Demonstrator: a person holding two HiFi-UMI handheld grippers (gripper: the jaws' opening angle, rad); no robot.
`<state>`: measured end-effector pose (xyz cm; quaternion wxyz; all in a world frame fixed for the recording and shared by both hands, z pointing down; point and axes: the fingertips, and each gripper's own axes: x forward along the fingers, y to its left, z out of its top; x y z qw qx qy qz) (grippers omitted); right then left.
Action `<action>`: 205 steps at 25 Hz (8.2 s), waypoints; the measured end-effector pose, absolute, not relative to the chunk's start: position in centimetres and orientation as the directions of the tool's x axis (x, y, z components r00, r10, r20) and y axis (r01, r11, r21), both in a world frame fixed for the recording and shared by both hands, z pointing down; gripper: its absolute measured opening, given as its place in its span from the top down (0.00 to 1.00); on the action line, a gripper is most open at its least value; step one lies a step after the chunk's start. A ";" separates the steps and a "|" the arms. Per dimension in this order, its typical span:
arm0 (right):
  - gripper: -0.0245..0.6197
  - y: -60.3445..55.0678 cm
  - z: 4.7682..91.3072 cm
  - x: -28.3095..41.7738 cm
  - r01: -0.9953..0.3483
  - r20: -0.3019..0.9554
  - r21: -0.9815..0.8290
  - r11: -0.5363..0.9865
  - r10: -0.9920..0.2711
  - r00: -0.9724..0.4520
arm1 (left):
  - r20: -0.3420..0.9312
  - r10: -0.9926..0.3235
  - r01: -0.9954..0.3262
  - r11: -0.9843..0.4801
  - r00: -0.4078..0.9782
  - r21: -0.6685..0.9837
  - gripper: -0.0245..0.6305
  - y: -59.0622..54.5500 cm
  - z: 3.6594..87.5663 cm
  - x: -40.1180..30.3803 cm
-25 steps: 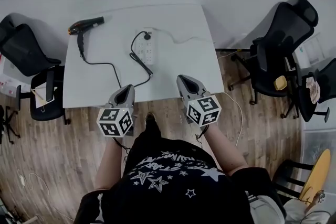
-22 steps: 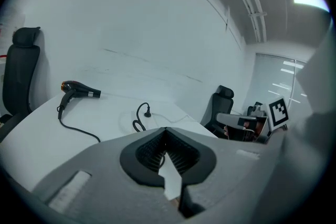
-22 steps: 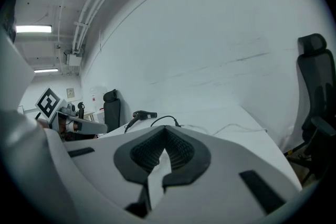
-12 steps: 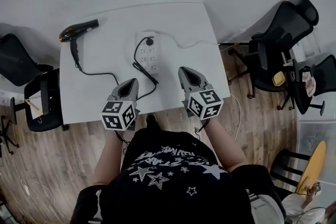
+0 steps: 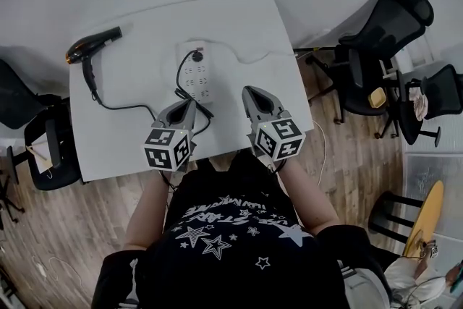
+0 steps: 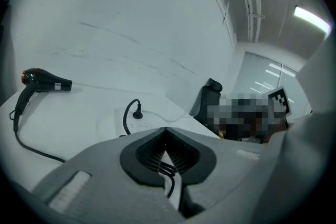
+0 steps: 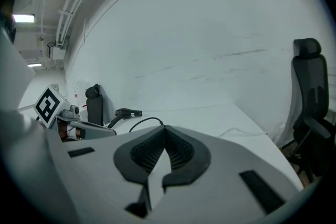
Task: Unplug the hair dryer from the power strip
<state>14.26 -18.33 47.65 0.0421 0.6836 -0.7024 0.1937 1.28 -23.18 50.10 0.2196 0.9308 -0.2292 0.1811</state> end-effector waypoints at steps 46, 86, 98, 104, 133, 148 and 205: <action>0.95 -33.0 54.8 12.7 -0.837 0.501 -0.170 0.521 -0.685 -0.528 | 0.859 -0.427 -0.812 -0.583 0.281 -0.024 0.95 -27.0 60.6 5.7; 0.84 -38.3 58.0 9.4 -0.702 0.560 -0.101 0.705 -0.543 -0.626 | 0.900 -0.393 -0.764 -0.634 0.185 -0.120 0.95 -27.3 60.8 6.1; 0.85 -38.1 57.6 9.0 -0.709 0.597 -0.025 0.705 -0.558 -0.576 | 0.907 -0.372 -0.781 -0.618 0.197 -0.084 0.95 -27.5 60.6 6.0; 0.85 -37.4 57.4 8.8 -0.696 0.606 0.077 0.714 -0.587 -0.536 | 0.912 -0.367 -0.771 -0.630 0.184 -0.098 0.95 -27.3 60.7 6.1; 0.85 -37.7 57.4 9.1 -0.672 0.595 0.054 0.738 -0.565 -0.572 | 0.903 -0.385 -0.765 -0.635 0.188 -0.111 0.95 -27.4 60.6 6.2; 0.85 -36.9 53.4 7.2 -0.632 0.539 0.109 0.767 -0.580 -0.610 | 0.899 -0.385 -0.768 -0.633 0.208 -0.094 0.95 -27.4 60.6 6.3; 0.84 -17.8 44.7 11.1 -0.949 0.314 0.138 0.285 -0.921 -0.231 | 0.497 -0.531 -0.692 -0.687 0.686 0.221 0.95 -18.7 47.2 -4.9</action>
